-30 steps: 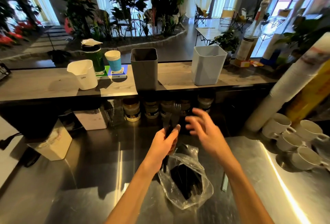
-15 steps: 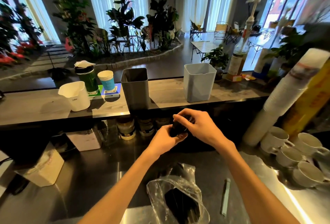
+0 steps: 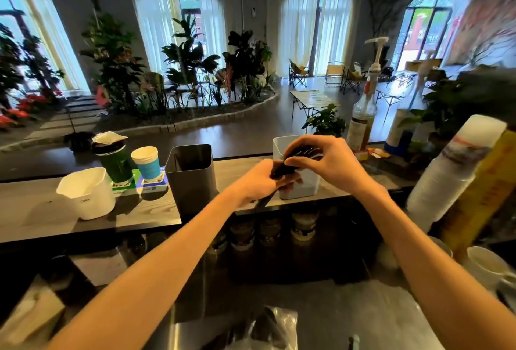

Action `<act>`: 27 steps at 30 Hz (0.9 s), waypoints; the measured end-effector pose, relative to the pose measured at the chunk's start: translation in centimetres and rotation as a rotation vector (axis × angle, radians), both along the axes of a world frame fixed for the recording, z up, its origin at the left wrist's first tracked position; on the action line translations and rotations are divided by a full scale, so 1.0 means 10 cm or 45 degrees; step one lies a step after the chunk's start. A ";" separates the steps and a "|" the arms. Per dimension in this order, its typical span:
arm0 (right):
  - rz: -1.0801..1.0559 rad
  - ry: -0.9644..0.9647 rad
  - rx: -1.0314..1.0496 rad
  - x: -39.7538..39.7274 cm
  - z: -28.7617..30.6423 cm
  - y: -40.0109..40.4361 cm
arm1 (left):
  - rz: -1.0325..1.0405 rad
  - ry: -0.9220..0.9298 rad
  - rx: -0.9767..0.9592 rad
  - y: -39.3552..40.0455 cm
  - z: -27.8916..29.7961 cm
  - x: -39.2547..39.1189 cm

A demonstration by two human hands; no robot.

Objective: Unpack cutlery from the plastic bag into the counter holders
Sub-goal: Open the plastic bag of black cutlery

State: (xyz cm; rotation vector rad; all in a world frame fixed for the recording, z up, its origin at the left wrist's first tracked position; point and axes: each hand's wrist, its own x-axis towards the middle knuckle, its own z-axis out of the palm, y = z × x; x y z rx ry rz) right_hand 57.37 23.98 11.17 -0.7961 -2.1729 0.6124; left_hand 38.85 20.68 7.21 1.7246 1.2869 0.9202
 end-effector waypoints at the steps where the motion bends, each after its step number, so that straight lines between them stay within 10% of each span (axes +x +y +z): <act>1: -0.025 0.003 0.051 0.00 0.09 0.06 | -0.012 0.000 0.052 0.11 0.10 0.00; 12: -0.293 -0.101 0.481 0.05 0.64 0.73 | 0.262 -0.347 0.193 1.11 0.74 0.02; 27: -0.288 -0.368 0.089 -0.20 -0.23 1.18 | 0.336 0.237 -0.016 1.12 0.18 -0.15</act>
